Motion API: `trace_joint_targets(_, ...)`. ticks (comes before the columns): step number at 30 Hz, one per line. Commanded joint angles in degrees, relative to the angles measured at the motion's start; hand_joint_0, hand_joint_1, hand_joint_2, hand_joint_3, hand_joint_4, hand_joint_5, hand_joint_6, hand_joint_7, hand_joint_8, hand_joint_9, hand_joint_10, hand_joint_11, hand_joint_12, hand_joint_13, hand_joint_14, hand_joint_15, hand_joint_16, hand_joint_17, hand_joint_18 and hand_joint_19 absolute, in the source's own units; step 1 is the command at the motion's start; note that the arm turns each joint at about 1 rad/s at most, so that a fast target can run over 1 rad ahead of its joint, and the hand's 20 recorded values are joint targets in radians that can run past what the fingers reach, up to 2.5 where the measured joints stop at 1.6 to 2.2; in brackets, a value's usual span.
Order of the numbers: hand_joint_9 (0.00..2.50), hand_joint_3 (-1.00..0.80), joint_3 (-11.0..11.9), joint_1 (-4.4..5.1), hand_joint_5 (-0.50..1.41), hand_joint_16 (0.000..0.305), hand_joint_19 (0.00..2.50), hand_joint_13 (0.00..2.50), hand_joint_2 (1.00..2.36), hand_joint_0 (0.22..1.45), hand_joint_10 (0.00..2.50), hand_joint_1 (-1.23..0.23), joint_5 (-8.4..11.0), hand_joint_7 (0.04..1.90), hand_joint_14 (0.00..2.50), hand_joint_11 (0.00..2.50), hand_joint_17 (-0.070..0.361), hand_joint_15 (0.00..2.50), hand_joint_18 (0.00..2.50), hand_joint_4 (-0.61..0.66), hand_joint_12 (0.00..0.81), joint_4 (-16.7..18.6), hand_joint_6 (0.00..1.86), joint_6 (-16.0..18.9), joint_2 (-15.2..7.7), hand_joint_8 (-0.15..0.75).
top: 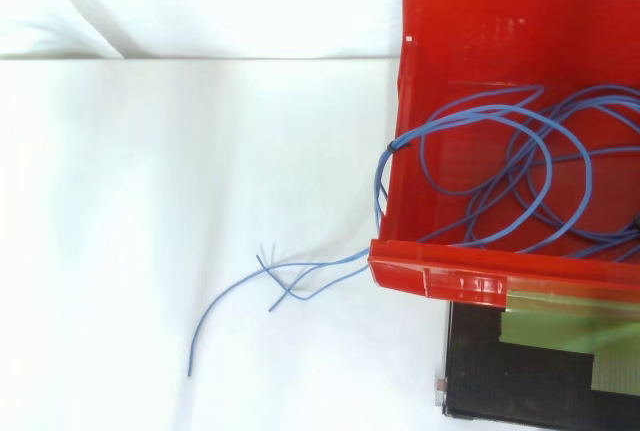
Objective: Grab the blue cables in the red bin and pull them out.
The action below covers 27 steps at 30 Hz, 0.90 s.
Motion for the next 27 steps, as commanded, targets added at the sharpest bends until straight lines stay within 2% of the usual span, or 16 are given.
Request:
trace_joint_targets(1, 0.25, -1.0, 0.0, 0.0, 0.34, 0.061, 0.39, 0.09, 1.0, 0.66, 0.01, -0.79, -0.01, 0.22, 0.01, 0.13, 0.138, 0.14, 0.1, 0.13, 0.359, 0.0, 0.01, 0.0, 0.0, 0.237)
trace_joint_targets(27, 0.29, -1.0, 0.0, 0.0, 0.35, 0.06, 0.4, 0.13, 1.0, 0.67, 0.0, -0.78, 0.08, 0.22, 0.01, 0.13, 0.135, 0.16, 0.11, 0.13, 0.353, 0.0, 0.01, 0.0, 0.0, 0.239)
